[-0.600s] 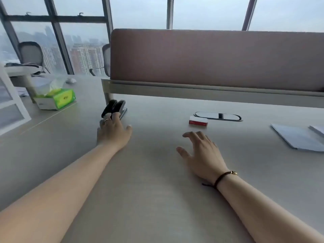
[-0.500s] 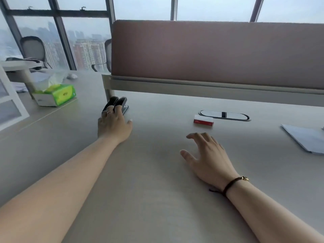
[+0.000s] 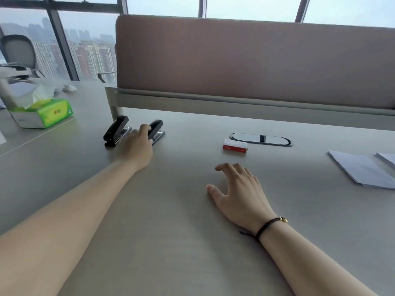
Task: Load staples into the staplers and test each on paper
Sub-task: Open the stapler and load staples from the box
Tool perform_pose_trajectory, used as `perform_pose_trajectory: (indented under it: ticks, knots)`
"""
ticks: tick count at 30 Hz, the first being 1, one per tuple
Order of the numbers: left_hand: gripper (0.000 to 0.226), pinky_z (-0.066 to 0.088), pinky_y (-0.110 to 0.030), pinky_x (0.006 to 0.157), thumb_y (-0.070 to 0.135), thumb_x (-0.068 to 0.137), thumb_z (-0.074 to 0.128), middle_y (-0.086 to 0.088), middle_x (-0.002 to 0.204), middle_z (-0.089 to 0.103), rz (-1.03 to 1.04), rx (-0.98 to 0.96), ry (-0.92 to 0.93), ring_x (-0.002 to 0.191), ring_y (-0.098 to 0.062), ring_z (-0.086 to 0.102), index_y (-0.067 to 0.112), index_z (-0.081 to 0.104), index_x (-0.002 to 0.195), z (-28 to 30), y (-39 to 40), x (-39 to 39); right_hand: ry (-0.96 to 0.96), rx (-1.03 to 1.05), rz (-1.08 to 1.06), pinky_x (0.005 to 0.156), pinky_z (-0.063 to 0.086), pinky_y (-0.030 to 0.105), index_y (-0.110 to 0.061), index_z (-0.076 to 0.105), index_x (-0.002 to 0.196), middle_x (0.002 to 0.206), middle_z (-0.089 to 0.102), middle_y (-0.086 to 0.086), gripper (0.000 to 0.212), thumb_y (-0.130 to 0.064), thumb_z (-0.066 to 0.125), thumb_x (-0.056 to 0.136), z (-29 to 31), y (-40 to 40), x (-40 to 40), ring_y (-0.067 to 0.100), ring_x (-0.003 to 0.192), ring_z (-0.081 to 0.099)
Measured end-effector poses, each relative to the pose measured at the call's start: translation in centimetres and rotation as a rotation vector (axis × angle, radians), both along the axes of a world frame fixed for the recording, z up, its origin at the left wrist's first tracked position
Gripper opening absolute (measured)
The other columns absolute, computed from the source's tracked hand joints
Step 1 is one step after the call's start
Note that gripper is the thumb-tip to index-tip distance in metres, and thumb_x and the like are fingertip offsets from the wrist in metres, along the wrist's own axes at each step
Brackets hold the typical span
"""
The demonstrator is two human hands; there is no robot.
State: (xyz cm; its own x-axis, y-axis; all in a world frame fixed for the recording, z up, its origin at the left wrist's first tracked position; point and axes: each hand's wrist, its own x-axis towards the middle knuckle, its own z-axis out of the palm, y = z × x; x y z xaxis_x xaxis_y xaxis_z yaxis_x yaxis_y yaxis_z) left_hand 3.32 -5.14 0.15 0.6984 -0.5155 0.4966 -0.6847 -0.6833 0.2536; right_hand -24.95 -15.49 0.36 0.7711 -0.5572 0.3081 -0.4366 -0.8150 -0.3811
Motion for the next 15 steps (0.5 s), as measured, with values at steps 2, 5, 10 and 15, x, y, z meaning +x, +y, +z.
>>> perform_pose_trajectory:
  ticks: [2, 5, 10, 15]
  knots:
    - [0.032, 0.043, -0.041, 0.076, 0.023, 0.096, 0.048, -0.019, 0.112, 0.063, -0.108, -0.011, 0.033, 0.103, -0.038, 0.057, 0.016, 0.043, 0.127, 0.0, -0.2, -3.1, 0.001, 0.012, -0.027, 0.102, 0.033, 0.034, -0.032, 0.045, 0.131, 0.129, 0.052, -0.003, 0.051, -0.056, 0.052, 0.086, 0.2, 0.0, 0.0, 0.019, 0.125, 0.045]
    - [0.026, 0.045, -0.039, 0.076, 0.02, 0.094, 0.05, -0.013, 0.114, 0.064, -0.289, -0.033, 0.056, 0.103, -0.035, 0.057, 0.017, 0.043, 0.119, 0.0, 0.3, -8.6, -0.02, 0.055, -0.051, 0.103, 0.034, 0.036, -0.029, 0.045, 0.133, 0.13, 0.055, -0.001, 0.056, -0.058, 0.052, 0.086, 0.5, 0.1, -0.4, 0.021, 0.125, 0.046]
    - [0.023, 0.047, -0.038, 0.084, 0.017, 0.094, 0.053, -0.002, 0.113, 0.061, -0.623, -0.036, 0.138, 0.102, -0.024, 0.057, 0.022, 0.04, 0.113, 0.2, 3.9, -15.7, -0.159, 0.276, -0.093, 0.092, 0.043, 0.032, -0.025, 0.051, 0.129, 0.124, 0.06, -0.007, 0.061, -0.06, 0.059, 0.081, 1.3, 1.0, -2.1, 0.015, 0.117, 0.055]
    - [0.04, 0.048, -0.027, 0.083, 0.015, 0.089, 0.064, 0.013, 0.105, 0.064, -0.804, -0.094, 0.405, 0.089, -0.005, 0.06, 0.031, 0.043, 0.118, 0.4, 7.1, -19.5, -0.065, 0.322, 0.069, 0.067, 0.045, 0.023, -0.03, 0.064, 0.098, 0.083, 0.066, -0.015, 0.031, -0.047, 0.075, 0.074, 1.6, 1.9, -7.2, 0.005, 0.078, 0.06]
